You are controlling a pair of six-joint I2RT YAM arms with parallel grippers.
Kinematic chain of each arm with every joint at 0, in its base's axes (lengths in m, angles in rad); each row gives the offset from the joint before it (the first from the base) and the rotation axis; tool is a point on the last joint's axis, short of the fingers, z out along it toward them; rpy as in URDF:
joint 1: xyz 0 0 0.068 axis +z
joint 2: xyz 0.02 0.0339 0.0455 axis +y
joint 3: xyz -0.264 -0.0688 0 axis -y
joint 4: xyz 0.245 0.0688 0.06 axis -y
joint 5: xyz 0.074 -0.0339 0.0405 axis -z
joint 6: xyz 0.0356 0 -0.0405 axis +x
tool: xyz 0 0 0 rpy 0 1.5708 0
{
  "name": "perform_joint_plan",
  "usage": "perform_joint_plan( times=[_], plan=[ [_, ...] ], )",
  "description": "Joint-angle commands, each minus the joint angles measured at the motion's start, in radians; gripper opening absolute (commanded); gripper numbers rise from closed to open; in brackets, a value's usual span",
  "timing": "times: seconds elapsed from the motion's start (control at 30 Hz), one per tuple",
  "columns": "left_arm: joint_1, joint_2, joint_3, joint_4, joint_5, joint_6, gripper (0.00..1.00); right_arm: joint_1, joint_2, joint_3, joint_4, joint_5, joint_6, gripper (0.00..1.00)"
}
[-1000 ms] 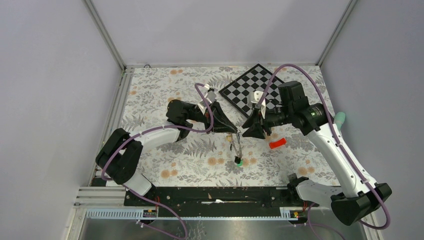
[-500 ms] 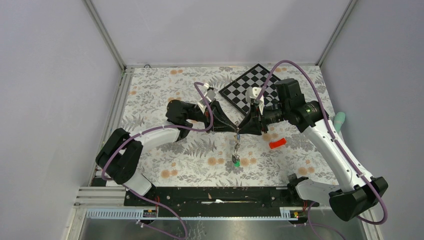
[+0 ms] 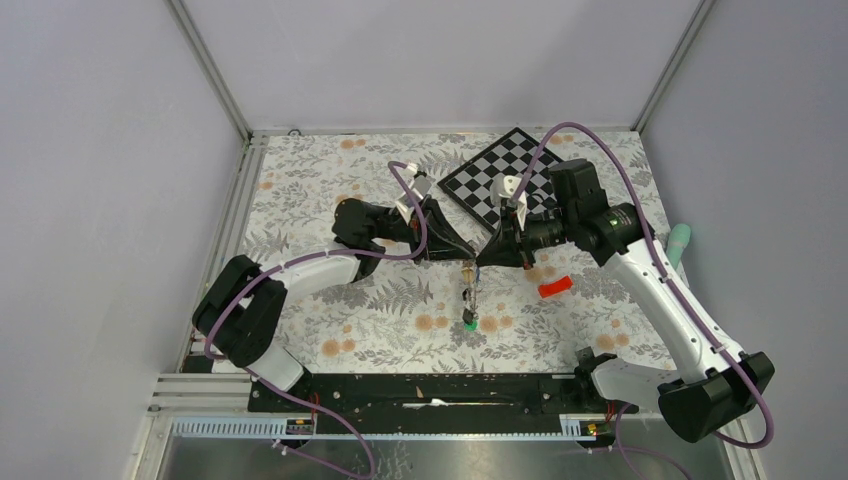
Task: Put the keys on the keyring
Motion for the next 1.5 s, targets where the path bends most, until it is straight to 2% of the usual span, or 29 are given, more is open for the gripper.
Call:
perform_joint_plan(
  times=[0.0,0.13,0.23,0.5,0.6,0.97,1.07,1.27,1.47],
  plan=[
    [0.008,-0.028,-0.009,0.011,-0.035,0.064,0.0,-0.003,-0.02,0.065,-0.018,0.016,-0.01,0.0],
    [0.022,-0.045,0.011,-0.102,-0.026,0.157,0.0,-0.003,-0.016,0.099,-0.07,0.079,-0.036,0.0],
    [0.034,-0.062,0.042,-0.248,-0.013,0.27,0.08,0.009,-0.002,0.129,-0.131,0.151,-0.068,0.0],
    [0.037,-0.072,0.205,-0.94,-0.011,0.778,0.25,0.084,0.069,0.204,-0.277,0.385,-0.153,0.0],
    [0.036,-0.057,0.265,-1.068,-0.013,0.882,0.31,0.097,0.086,0.237,-0.313,0.429,-0.168,0.0],
    [-0.01,-0.007,0.289,-1.049,0.036,0.845,0.38,0.119,0.16,0.338,-0.433,0.544,-0.2,0.0],
    [-0.019,0.012,0.275,-0.9,0.035,0.721,0.39,0.129,0.176,0.359,-0.46,0.567,-0.205,0.0],
    [-0.022,0.047,0.194,-0.42,0.056,0.365,0.42,0.136,0.186,0.371,-0.477,0.575,-0.203,0.0],
    [-0.036,0.064,0.185,-0.397,0.056,0.354,0.42,0.136,0.193,0.381,-0.48,0.561,-0.194,0.0]
  ],
)
